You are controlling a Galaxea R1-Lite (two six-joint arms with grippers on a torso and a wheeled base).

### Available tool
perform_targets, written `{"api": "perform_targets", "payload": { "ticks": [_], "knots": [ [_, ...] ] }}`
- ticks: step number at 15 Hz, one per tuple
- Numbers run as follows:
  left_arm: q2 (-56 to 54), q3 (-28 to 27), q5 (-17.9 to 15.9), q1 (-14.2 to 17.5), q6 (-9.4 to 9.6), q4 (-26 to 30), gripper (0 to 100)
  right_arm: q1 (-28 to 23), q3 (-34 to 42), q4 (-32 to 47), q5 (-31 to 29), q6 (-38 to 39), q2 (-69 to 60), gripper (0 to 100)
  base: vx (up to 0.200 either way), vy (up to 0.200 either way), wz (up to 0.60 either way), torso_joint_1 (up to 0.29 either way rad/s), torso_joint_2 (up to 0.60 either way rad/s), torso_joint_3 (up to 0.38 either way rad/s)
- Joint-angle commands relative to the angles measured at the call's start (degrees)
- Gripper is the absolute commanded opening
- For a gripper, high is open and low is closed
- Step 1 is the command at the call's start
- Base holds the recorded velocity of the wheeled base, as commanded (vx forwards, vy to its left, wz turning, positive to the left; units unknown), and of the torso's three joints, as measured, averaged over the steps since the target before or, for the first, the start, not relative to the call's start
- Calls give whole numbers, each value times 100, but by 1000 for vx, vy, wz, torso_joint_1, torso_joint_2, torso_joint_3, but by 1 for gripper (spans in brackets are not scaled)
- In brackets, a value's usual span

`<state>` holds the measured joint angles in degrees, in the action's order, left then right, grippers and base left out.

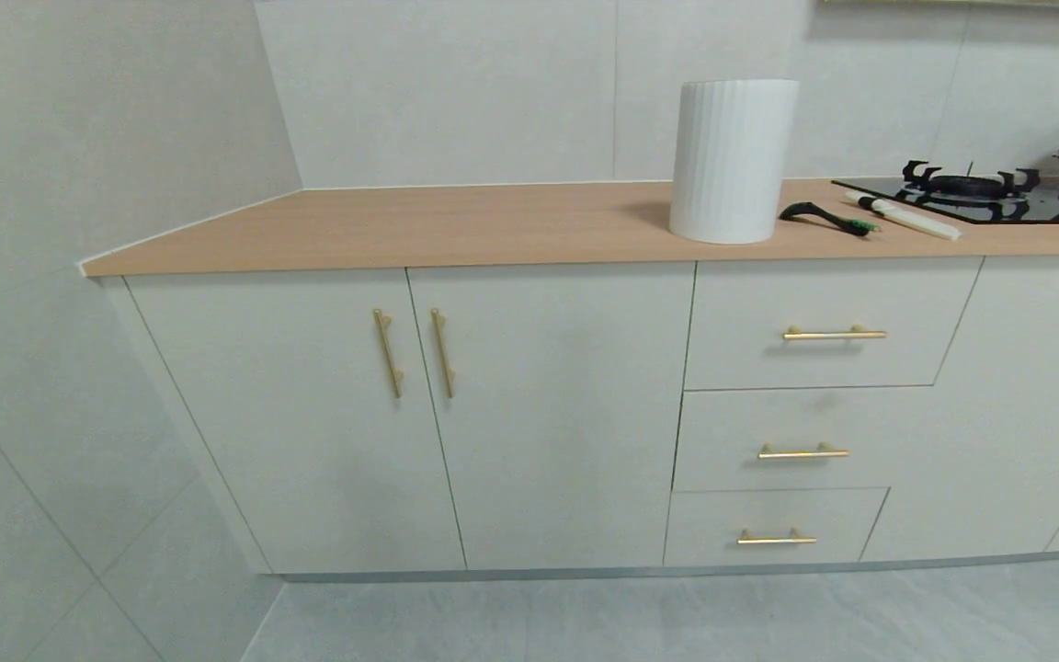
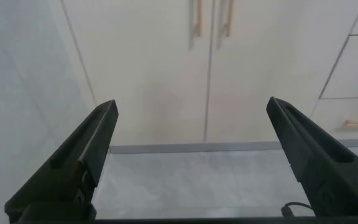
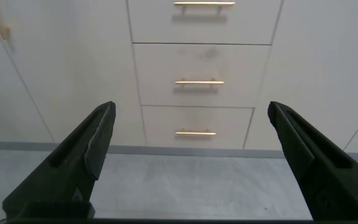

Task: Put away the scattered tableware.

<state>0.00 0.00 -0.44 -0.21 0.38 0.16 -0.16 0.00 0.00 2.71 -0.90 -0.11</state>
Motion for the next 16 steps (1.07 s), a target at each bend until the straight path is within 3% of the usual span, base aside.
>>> {"api": "perform_targets", "payload": {
  "ticks": [1,4,8,16],
  "knots": [
    [0,0,0,-6,-3,2,100,-2,0,0,2,2,11,100,0,-200,0,7,-2,2],
    [0,0,0,-6,-20,2,100,-2,0,0,2,2,11,100,0,-200,0,2,4,2],
    [0,0,0,3,-20,2,100,-2,0,0,2,2,11,100,0,0,0,0,0,0],
    [0,0,0,3,-29,2,100,-2,0,0,2,-6,11,100,200,0,0,2,3,4]
  ]
}}
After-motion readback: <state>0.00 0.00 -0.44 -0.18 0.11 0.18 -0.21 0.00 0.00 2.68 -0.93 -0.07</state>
